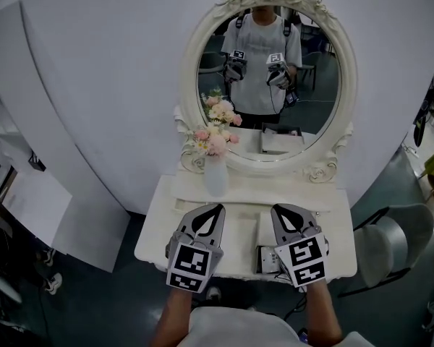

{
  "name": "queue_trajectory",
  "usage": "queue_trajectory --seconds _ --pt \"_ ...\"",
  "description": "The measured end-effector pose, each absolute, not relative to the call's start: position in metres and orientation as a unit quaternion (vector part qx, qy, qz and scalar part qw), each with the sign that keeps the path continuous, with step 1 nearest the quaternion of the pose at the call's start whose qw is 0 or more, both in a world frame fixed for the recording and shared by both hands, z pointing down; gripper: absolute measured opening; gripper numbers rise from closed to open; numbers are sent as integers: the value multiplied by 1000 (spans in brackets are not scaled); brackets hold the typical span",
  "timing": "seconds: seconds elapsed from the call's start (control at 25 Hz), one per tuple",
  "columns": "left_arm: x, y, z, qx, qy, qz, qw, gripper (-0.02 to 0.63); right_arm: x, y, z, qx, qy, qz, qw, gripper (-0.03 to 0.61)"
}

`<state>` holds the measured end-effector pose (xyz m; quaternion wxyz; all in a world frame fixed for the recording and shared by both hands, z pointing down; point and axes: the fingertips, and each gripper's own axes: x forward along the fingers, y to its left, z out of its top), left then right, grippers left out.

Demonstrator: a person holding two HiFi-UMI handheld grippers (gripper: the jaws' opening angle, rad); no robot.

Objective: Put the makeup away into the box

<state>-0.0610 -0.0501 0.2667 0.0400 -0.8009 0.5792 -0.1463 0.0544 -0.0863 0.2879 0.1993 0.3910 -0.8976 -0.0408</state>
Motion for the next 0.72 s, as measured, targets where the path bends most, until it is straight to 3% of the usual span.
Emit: queue_trajectory --seconds 0.72 --pt "-65 -38 279 -813 561 -153 27 11 44 -79 293 391 -895 -38 211 2"
